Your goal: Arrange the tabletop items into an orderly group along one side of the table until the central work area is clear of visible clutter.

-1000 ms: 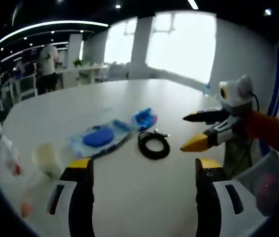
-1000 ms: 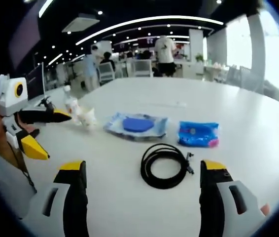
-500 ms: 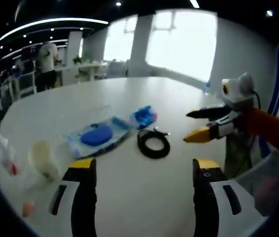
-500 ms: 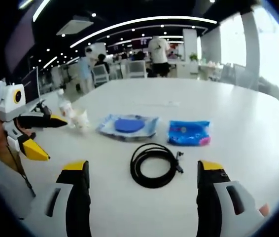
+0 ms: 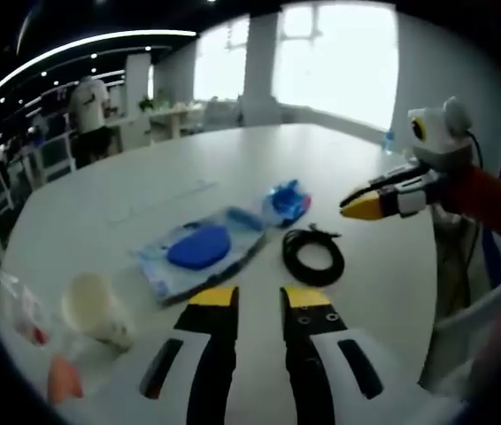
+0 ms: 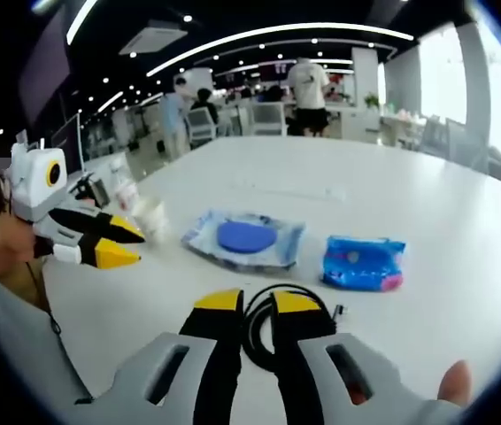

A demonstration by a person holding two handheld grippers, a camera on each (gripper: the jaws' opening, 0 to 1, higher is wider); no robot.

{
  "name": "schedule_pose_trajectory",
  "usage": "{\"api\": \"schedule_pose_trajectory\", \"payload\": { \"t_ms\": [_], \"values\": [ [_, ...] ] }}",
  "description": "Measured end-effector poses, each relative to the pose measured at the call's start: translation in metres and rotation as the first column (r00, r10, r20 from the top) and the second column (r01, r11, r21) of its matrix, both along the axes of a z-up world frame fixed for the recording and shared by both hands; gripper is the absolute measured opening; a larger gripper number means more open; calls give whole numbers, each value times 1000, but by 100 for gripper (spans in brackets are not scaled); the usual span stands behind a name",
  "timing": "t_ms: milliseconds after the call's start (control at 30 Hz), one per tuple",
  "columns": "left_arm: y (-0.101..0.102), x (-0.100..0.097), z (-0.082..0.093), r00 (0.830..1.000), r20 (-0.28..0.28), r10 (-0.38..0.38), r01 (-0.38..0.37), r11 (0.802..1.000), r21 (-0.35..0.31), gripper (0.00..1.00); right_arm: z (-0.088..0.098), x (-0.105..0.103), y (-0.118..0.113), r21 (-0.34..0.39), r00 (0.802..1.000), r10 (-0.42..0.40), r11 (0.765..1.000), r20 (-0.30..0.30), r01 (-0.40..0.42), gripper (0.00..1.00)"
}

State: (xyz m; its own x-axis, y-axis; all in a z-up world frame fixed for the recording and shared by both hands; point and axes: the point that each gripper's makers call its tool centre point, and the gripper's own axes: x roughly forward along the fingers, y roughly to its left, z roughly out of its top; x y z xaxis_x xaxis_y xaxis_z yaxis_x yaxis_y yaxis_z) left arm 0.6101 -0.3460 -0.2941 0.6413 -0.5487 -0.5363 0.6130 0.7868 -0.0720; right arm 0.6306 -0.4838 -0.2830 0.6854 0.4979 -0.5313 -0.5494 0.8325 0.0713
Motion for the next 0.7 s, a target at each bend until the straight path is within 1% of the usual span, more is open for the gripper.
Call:
{"api": "schedule_pose_trajectory", "payload": {
  "t_ms": [67, 133, 267, 333, 433, 467, 533, 567, 600, 633, 667, 700],
  "values": [
    [2, 6, -2, 1000, -3, 6, -6, 1000, 5, 4, -1, 7, 5, -2, 1000, 14, 1000, -6, -14, 7],
    [5, 15, -3, 1000, -1, 17, -17, 1000, 11, 0, -4, 17, 8, -11, 1000, 21, 1000, -7, -21, 5],
    [8, 29, -2, 999, -3, 33, -33, 999, 20, 0, -6, 37, 11, -7, 1000, 16, 1000, -13, -16, 5],
    [9, 37, -3, 999, 2, 35, -35, 999, 35, 0, -10, 47, 13, -15, 1000, 18, 1000, -25, -19, 6],
    [14, 54, 0, 998, 13, 57, -57, 997, 42, 0, -20, 62, 12, -34, 999, 4, 999, -48, -6, 13],
    [16, 58, -1, 998, 13, 65, -66, 997, 46, 0, -22, 68, 13, -36, 999, 5, 999, -52, -7, 12],
    [20, 70, -2, 996, 9, 85, -85, 995, 55, 0, -26, 75, 13, -32, 998, 2, 999, -60, -4, 11],
    [22, 73, -3, 995, 5, 95, -95, 994, 57, 1, -29, 80, 14, -34, 998, -4, 999, -65, 2, 12],
    [26, 79, -5, 993, -4, 119, -119, 991, 60, 6, -32, 83, 13, -39, 997, -9, 999, -79, 6, 13],
    [27, 81, -6, 992, -4, 123, -122, 990, 64, 12, -34, 84, 13, -41, 996, -10, 999, -84, 7, 12],
    [30, 87, -7, 991, -4, 132, -131, 989, 74, 14, -37, 88, 14, -43, 996, -9, 999, -91, 5, 12],
    [32, 90, -10, 991, -13, 133, -132, 988, 84, 13, -40, 91, 14, -42, 994, -14, 999, -106, 9, 12]
  ]
}}
